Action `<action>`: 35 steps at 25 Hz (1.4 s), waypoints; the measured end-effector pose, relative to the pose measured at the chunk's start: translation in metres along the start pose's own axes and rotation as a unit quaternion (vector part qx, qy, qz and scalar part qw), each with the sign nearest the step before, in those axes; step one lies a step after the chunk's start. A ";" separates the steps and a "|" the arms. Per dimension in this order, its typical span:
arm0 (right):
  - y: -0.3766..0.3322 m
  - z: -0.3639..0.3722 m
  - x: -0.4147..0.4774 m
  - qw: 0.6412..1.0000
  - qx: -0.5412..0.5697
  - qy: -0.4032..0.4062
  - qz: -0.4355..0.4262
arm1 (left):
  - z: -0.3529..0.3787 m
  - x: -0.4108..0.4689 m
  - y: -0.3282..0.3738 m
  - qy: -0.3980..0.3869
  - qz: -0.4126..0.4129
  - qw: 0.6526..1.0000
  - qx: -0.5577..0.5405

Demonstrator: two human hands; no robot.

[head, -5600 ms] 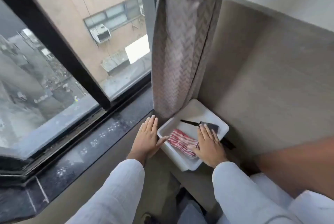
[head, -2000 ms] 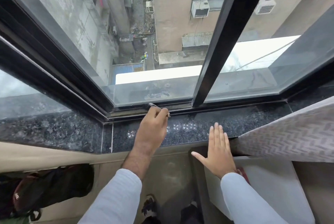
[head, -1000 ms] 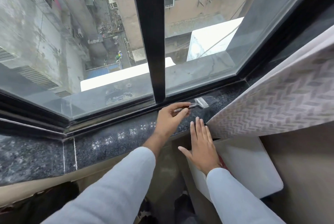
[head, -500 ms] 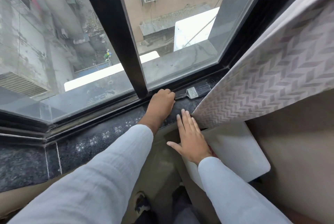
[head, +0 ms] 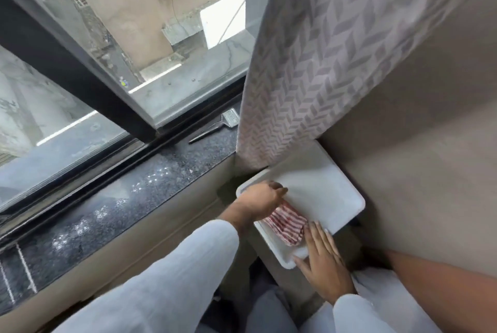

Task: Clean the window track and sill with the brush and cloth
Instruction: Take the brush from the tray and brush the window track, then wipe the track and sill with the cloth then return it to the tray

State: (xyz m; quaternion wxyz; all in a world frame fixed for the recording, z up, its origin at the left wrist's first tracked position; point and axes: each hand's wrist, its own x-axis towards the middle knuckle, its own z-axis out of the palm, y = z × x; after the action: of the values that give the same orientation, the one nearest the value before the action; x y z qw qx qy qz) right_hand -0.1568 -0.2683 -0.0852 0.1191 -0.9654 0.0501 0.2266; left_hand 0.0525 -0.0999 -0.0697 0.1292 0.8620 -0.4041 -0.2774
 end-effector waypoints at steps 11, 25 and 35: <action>-0.007 -0.068 0.068 0.960 0.280 0.013 0.017 | -0.038 0.014 0.023 -0.064 -0.018 0.998 -0.006; -0.225 -0.170 0.111 0.786 0.591 -0.085 -0.160 | -0.102 -0.212 -0.041 0.435 -0.118 0.669 -0.591; -0.212 -0.073 0.148 0.957 -0.082 0.119 -0.251 | -0.119 -0.263 -0.150 0.398 -0.336 0.845 0.118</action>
State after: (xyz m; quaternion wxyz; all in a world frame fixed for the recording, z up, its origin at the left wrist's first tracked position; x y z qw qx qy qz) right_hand 0.0382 -0.0882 -0.0442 0.0858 -0.9732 -0.1993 0.0763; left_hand 0.0791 0.1977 0.0586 0.0749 0.9903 -0.0329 0.1125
